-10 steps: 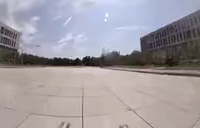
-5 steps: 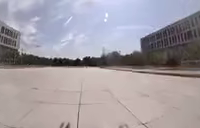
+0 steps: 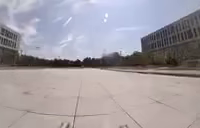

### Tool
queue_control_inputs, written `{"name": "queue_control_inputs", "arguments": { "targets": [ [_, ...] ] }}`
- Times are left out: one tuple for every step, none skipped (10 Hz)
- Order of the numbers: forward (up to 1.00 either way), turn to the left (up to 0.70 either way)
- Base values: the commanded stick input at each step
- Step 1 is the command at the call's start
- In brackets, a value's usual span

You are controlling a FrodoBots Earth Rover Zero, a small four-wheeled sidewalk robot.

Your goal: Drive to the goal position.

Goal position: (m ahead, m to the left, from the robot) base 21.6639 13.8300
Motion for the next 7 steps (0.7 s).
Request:
{"name": "queue_control_inputs", "arguments": {
  "targets": [
    [0.70,0.00],
    [0.70,0.00],
    [0.70,0.00],
    [0.70,0.00],
    [0.70,0.00],
    [0.70,0.00],
    [0.70,0.00]
  ]
}}
